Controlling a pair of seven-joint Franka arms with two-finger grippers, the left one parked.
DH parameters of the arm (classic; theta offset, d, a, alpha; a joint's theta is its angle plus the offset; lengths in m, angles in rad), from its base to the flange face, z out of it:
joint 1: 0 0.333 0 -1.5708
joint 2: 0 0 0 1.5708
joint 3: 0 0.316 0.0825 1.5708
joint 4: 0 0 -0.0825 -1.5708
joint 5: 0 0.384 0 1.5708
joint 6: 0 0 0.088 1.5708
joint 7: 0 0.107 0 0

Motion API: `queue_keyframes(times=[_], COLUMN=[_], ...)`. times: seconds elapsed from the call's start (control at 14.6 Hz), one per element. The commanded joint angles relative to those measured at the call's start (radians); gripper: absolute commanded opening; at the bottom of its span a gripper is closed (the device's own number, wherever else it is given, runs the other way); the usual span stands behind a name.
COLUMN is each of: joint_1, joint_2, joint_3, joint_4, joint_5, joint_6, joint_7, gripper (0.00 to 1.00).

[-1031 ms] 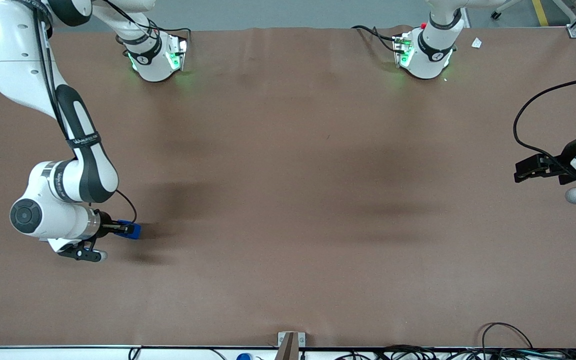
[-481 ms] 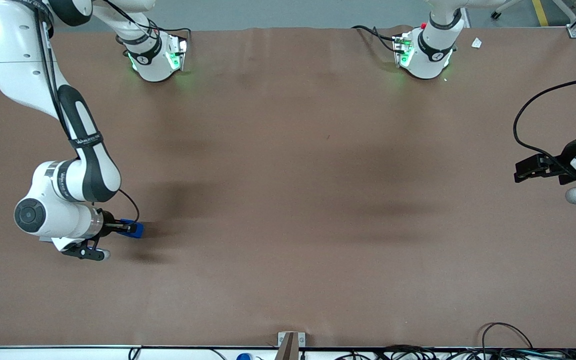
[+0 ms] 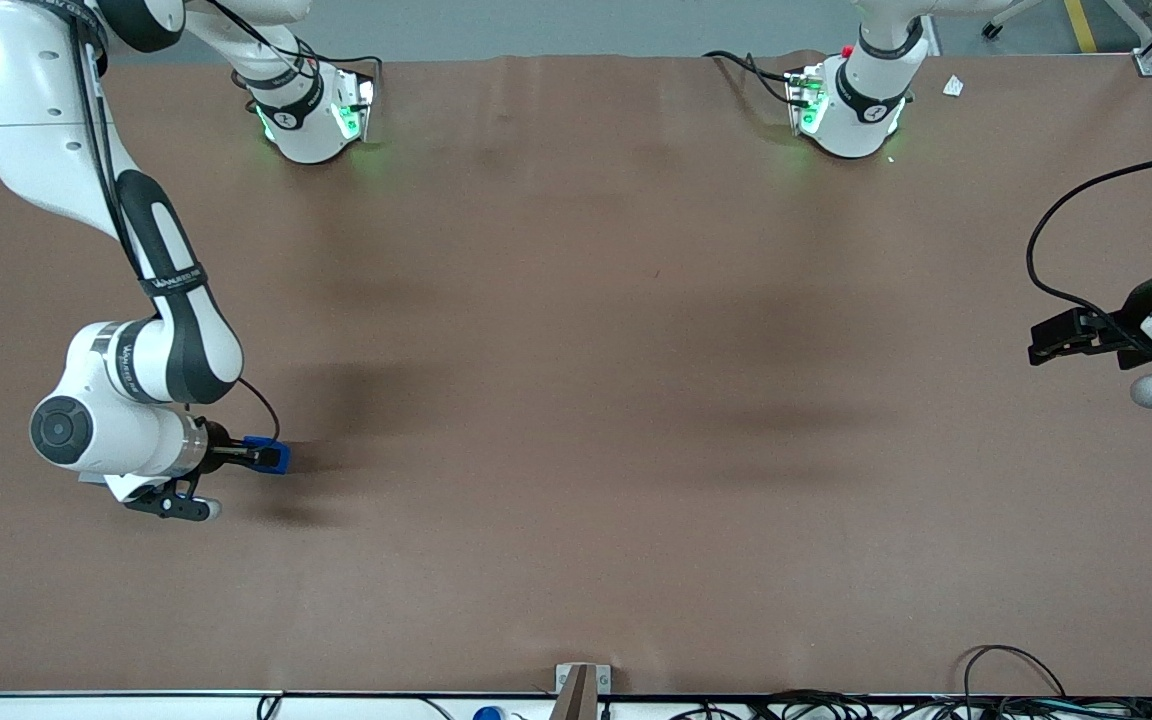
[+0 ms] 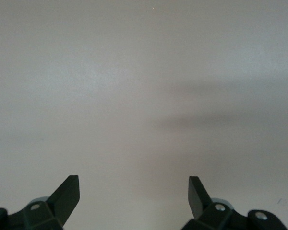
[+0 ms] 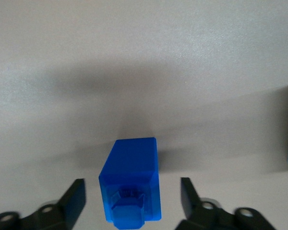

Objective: Insert blue part into gray base with right arm
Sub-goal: 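Lower the blue part onto the table and open the right gripper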

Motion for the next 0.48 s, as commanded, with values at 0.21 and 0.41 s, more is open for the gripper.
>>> queue_keyframes(times=[0.21,0.41], joint_1=[-0.009,-0.008], joint_2=[-0.092,-0.162], joint_3=[0.007,0.005], joint_4=[0.023,0.109], joint_5=[0.023,0.023], joint_6=[-0.073,-0.212], joint_7=[0.002,0.005], gripper=[1.0,1.0])
